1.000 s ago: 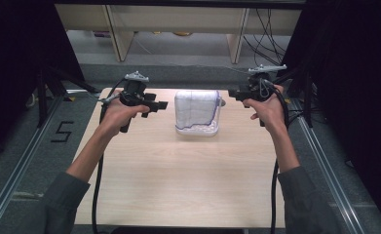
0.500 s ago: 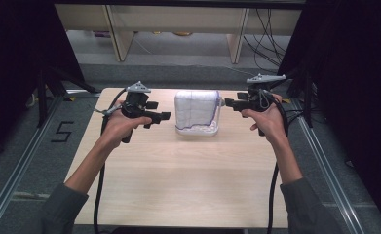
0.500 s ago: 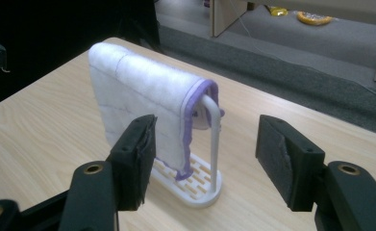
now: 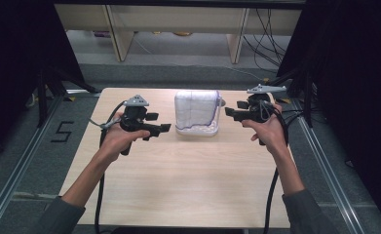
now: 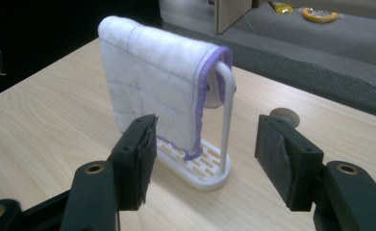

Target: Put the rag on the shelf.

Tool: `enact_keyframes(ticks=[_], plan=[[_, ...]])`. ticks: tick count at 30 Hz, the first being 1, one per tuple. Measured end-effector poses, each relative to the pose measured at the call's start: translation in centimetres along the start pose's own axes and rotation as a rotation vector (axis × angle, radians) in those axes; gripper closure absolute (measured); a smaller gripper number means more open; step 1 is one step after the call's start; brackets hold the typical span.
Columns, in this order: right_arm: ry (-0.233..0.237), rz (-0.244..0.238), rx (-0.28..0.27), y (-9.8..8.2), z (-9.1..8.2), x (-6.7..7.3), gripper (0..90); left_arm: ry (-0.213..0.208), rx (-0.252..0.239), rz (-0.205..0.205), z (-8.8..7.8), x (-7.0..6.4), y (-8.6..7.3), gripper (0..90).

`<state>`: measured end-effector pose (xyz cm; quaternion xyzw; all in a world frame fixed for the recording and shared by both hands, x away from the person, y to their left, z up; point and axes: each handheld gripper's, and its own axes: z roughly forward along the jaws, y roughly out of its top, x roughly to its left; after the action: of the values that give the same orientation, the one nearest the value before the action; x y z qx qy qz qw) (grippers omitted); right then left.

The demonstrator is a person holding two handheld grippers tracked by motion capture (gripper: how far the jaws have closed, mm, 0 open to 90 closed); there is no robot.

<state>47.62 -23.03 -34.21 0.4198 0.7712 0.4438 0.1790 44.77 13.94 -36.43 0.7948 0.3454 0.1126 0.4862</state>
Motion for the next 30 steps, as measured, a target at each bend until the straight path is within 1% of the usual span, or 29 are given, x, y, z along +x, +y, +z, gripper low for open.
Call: enact_keyframes(ticks=[1, 2, 3, 4, 5, 6, 7, 8, 10, 11, 12, 13, 14, 15, 16, 17, 18, 19, 20, 21, 22, 23, 24, 25, 26, 27, 28, 29, 30], plan=[[0.000, -0.029, -0.002, -0.2, 0.0, -0.1, 40.4, -0.002, 0.005, 0.004, 0.0, 0.0, -0.1, 30.9], [0.002, -0.005, 0.005, -0.3, 0.0, 0.2, 40.5, -0.003, 0.005, 0.002, 0.0, -0.1, -0.3, 30.9], [0.009, -0.011, -0.006, -0.5, 0.1, 0.3, 40.5, -0.002, 0.006, 0.004, 0.0, -0.2, -0.6, 30.9], [0.015, -0.003, -0.005, -0.7, 0.1, 0.4, 40.5, -0.005, 0.006, 0.003, 0.0, -0.2, -0.8, 30.9], [0.013, -0.015, 0.003, -0.8, 0.0, 0.5, 40.4, -0.002, 0.004, 0.001, -0.1, -0.3, -0.9, 31.0], [0.009, -0.002, -0.003, -1.0, 0.1, 0.6, 40.4, -0.009, 0.007, 0.003, -0.1, -0.3, -1.1, 30.9], [0.012, -0.022, -0.007, -1.1, 0.1, 0.6, 40.3, -0.012, 0.010, 0.006, -0.1, -0.3, -1.2, 30.9], [0.016, -0.011, 0.009, -1.2, 0.1, 0.7, 40.1, -0.009, 0.009, 0.007, -0.2, -0.4, -1.3, 30.9], [0.020, -0.010, 0.008, -1.4, 0.1, 0.9, 40.1, -0.005, 0.007, 0.006, -0.3, -0.5, -1.6, 30.9], [0.030, -0.026, -0.007, -1.6, 0.2, 0.8, 40.1, -0.017, 0.006, 0.006, -0.4, -0.5, -1.7, 30.9], [0.030, -0.003, 0.009, -1.6, 0.1, 1.0, 39.9, -0.009, 0.004, 0.006, -0.5, -0.7, -1.8, 30.9], [0.034, -0.018, 0.005, -1.8, 0.2, 1.0, 39.7, -0.010, 0.001, 0.007, -0.5, -0.7, -1.9, 30.8], [0.034, -0.018, 0.005, -1.8, 0.2, 1.0, 39.7, -0.010, 0.001, 0.007, -0.5, -0.7, -1.9, 30.8], [0.032, -0.026, 0.008, -2.0, 0.1, 1.2, 39.2, -0.020, 0.002, 0.009, -0.6, -0.7, -2.1, 30.5], [0.026, -0.021, -0.002, -2.2, 0.1, 1.3, 39.1, -0.020, -0.001, 0.006, -0.6, -0.8, -2.3, 30.5], [0.040, -0.011, -0.004, -2.4, 0.1, 1.5, 38.8, -0.022, 0.002, 0.008, -0.7, -0.8, -2.4, 30.3], [0.041, -0.015, 0.008, -2.4, 0.0, 1.5, 38.6, -0.017, -0.001, 0.003, -0.7, -0.9, -2.5, 30.2], [0.043, -0.023, 0.000, -2.6, 0.0, 1.7, 38.4, -0.018, -0.002, 0.010, -0.8, -0.9, -2.6, 30.0], [0.047, -0.026, 0.005, -2.7, 0.0, 1.7, 38.2, -0.026, -0.003, 0.009, -0.8, -1.0, -2.8, 29.7], [0.051, -0.021, 0.006, -2.9, -0.1, 1.8, 37.5, -0.017, -0.005, 0.010, -0.9, -1.1, -2.9, 29.3], [0.061, -0.015, 0.000, -3.0, -0.1, 1.9, 36.9, -0.027, -0.005, 0.010, -0.9, -1.1, -3.1, 28.8], [0.057, -0.041, -0.002, -3.2, 0.0, 1.8, 36.2, -0.032, -0.004, 0.012, -0.9, -1.1, -3.3, 27.8], [0.060, -0.033, 0.011, -3.4, -0.1, 2.0, 35.7, -0.020, -0.001, 0.014, -1.0, -1.2, -3.5, 27.4], [0.066, -0.021, 0.005, -3.6, 0.0, 2.1, 35.2, -0.020, 0.004, 0.020, -1.0, -1.2, -3.6, 27.1], [0.060, -0.037, 0.010, -3.6, 0.0, 2.1, 35.1, -0.019, 0.005, 0.015, -1.0, -1.2, -3.8, 27.1], [0.063, -0.010, 0.011, -3.8, 0.0, 2.3, 34.9, -0.023, 0.007, 0.013, -1.0, -1.2, -4.0, 27.0], [0.077, -0.005, 0.020, -4.0, 0.0, 2.4, 34.6, -0.021, 0.006, 0.009, -1.0, -1.3, -4.2, 26.9], [0.071, -0.038, 0.010, -4.1, 0.1, 2.3, 34.2, -0.021, 0.006, 0.013, -1.1, -1.3, -4.3, 26.8], [0.080, -0.011, 0.026, -4.2, -0.1, 2.6, 34.0, -0.026, 0.006, 0.007, -1.1, -1.2, -4.5, 26.8]])
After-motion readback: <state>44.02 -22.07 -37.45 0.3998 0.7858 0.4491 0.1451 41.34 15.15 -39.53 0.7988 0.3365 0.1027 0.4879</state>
